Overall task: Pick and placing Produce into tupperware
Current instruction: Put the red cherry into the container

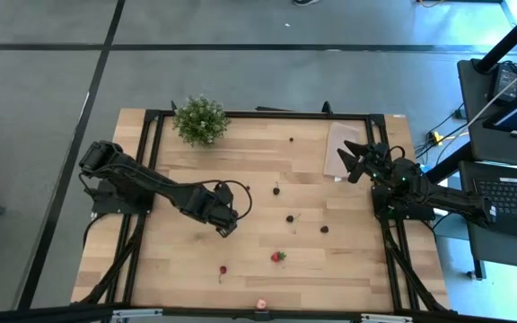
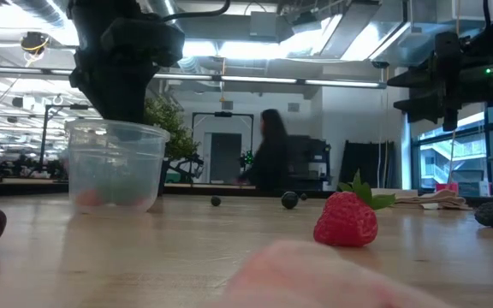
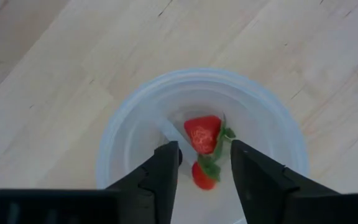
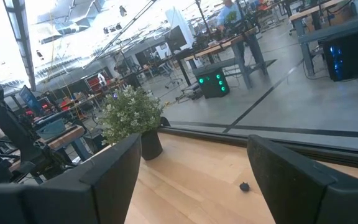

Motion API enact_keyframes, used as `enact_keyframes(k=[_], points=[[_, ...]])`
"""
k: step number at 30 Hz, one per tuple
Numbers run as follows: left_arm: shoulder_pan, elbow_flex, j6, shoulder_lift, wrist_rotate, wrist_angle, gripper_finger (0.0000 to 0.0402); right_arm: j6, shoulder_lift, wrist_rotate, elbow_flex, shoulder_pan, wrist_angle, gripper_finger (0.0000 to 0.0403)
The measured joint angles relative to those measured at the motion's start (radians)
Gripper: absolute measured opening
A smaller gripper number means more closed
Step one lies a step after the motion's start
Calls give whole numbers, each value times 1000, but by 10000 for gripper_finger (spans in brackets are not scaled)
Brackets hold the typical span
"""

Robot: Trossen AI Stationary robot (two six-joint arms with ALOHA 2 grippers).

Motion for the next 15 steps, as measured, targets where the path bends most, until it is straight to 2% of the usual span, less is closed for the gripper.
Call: enact_keyframes(k=[7,15], points=[[-3,9,12,-29,32,-5,124,1,0,0,0,0,0,295],[-21,124,144,-64,68,-1,110,1,0,0,0,0,4,295]])
